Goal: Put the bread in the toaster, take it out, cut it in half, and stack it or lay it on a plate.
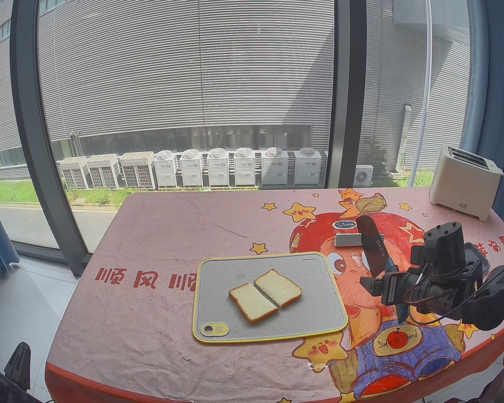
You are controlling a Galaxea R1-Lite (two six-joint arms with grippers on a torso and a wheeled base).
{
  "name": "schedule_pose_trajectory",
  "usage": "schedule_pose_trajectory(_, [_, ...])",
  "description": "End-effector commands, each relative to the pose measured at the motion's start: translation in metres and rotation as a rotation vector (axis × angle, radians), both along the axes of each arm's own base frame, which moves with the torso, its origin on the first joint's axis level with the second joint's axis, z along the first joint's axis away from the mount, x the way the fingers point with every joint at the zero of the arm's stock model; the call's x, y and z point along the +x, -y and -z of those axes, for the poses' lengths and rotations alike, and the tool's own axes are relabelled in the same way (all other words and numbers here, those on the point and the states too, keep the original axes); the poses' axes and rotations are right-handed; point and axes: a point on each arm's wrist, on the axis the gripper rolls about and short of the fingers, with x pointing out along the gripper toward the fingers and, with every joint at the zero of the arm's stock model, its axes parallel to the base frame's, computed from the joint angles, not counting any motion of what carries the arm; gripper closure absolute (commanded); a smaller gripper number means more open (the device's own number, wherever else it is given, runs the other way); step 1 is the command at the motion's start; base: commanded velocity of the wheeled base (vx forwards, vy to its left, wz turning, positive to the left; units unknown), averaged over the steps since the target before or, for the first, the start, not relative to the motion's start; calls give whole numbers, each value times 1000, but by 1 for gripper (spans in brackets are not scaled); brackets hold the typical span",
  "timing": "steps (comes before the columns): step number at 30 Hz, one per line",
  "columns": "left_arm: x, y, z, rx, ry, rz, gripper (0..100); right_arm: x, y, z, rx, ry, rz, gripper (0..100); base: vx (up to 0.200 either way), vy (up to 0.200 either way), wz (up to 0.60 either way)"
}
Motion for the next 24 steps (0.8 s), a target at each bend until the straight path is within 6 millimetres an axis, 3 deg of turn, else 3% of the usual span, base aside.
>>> schedule_pose_trajectory(1, [0, 0, 5, -1, -1, -1, 100, 0, 0, 0, 2, 2, 0, 0, 0, 0, 0])
schedule_pose_trajectory(24, [0, 0, 5, -1, -1, -1, 100, -1, 2, -3, 4, 11, 7, 0, 0, 0, 0])
